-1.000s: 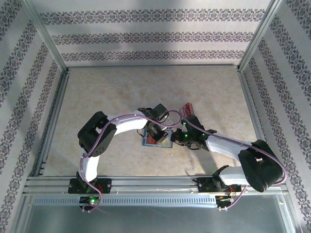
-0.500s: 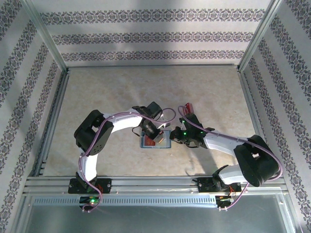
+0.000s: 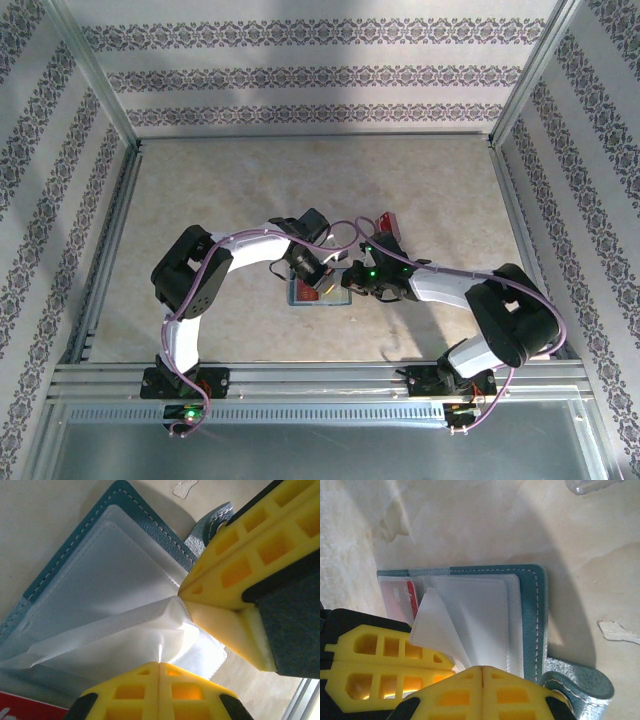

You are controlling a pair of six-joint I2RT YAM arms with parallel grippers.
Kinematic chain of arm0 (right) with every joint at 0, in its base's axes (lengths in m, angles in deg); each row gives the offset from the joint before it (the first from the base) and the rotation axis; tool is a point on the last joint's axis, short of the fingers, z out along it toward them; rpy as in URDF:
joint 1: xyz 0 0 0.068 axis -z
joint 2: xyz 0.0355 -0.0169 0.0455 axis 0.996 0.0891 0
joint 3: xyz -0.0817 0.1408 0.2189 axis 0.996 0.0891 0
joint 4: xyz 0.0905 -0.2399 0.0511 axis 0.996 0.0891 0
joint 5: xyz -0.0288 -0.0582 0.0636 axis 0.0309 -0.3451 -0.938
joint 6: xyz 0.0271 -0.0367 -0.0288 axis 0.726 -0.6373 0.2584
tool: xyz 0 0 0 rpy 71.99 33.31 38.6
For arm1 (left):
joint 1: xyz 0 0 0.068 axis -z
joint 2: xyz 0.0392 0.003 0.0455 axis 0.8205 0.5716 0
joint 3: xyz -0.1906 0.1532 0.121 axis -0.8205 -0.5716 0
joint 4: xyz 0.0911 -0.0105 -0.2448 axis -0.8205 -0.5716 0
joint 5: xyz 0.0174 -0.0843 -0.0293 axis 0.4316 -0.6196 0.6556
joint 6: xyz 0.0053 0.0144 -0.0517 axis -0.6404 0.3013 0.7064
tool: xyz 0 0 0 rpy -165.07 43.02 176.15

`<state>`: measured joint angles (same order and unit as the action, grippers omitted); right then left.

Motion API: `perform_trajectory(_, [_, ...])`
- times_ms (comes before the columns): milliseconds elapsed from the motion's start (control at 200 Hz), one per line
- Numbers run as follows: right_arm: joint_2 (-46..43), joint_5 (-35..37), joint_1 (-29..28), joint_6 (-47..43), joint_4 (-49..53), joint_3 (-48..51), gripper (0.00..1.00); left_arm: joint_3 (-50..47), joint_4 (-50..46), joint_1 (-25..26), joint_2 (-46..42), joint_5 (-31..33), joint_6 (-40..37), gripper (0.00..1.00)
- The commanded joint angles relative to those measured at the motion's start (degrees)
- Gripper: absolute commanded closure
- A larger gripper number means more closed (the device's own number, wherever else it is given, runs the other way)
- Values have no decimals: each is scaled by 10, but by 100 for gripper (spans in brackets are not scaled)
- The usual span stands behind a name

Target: Put the credit cards into the card holder

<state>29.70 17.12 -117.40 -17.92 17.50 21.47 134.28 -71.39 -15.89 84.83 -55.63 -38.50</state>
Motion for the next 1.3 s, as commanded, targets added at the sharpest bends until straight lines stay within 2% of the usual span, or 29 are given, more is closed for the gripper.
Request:
perform_trajectory(0, [8, -12, -8, 7, -15, -11, 100, -9, 8, -8, -27, -13, 7, 95])
perform_trajectory(360, [15, -9, 1, 4, -22, 4, 100, -15, 11, -10, -30, -8, 4, 97])
perform_trajectory(570, [40, -27, 9, 12, -64, 29, 100, -15, 12, -12, -28, -4, 3, 95])
perform_trajectory(854, [33, -36, 1, 9, -64, 24, 100, -14, 12, -13, -26, -2, 5, 94])
perform_trajectory(934, [27, -44, -3, 6, -63, 17, 100, -14, 11, -14, -29, -1, 8, 88])
perform_trajectory(1029, [27, -53, -8, 5, -62, 9, 100, -13, 7, -14, -40, 3, 8, 75])
perform_trajectory(1299, [33, -58, -16, 6, -65, -2, 100, -21, -9, -26, -123, 11, -3, 67])
